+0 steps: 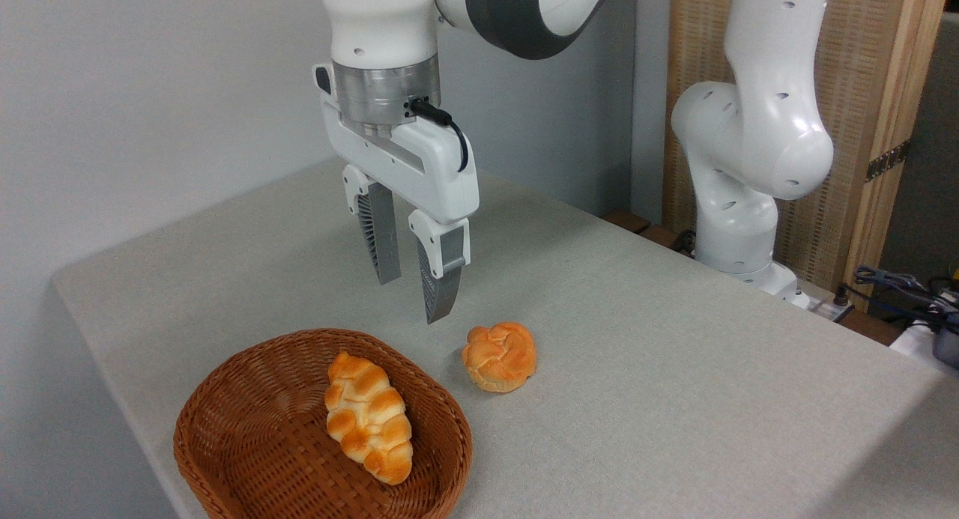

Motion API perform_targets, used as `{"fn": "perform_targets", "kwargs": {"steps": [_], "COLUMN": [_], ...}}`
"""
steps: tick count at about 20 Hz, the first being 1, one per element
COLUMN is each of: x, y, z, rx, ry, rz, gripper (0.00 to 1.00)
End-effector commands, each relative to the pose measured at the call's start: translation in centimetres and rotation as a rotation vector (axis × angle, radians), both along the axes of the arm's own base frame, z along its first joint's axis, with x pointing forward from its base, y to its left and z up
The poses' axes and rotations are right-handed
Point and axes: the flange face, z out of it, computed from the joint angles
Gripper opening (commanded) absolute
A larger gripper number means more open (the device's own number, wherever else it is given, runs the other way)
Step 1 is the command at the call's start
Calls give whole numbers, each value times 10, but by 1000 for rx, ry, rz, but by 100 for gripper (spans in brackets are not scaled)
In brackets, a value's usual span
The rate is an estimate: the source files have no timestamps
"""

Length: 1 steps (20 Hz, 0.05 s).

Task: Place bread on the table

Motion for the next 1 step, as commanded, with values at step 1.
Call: {"fn": "perform_targets", "kwargs": {"steps": [1], "x": [6], "y": [16], "z": [13], "rx": [13], "ry": [-43], "rz": [21], "gripper": [100]}}
